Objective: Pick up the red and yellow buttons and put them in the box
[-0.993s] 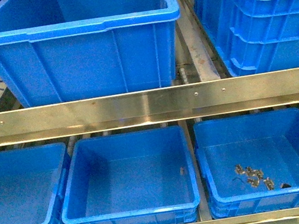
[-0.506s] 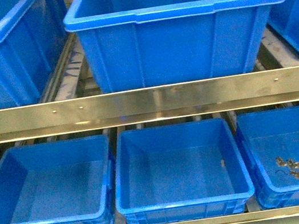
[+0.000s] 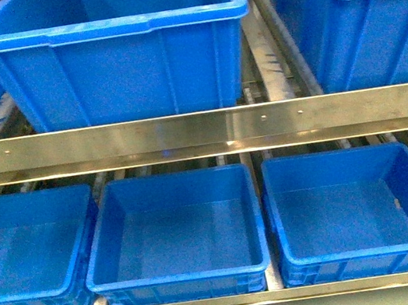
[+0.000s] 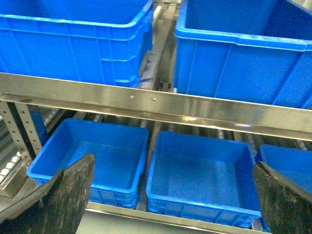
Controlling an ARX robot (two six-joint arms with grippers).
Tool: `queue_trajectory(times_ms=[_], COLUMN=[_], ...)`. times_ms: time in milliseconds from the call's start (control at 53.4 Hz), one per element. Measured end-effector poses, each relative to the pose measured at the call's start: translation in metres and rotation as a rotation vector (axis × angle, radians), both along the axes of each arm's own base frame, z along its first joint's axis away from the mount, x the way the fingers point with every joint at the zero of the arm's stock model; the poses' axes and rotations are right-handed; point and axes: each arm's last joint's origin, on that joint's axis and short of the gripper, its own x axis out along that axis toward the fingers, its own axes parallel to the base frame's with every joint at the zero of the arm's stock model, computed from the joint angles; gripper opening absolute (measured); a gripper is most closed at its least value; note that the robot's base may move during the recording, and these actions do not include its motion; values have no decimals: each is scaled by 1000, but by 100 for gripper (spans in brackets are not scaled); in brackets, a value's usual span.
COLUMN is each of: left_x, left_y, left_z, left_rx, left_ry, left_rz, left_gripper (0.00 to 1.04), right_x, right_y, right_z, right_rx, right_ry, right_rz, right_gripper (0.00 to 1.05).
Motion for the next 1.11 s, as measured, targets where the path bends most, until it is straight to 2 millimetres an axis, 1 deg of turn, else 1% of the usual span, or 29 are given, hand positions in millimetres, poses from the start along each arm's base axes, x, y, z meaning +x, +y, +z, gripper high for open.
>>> queue_trajectory(times_ms=[1105], left_x=[0], left_y=[0], left_z=[0], left_rx=[0], left_ry=[0], left_rz=[-6], left_gripper=[97], right_x=[0], right_y=[0], right_z=[0], right_rx=[0], right_ry=[-1], right_rz=[-7], right_gripper=[97])
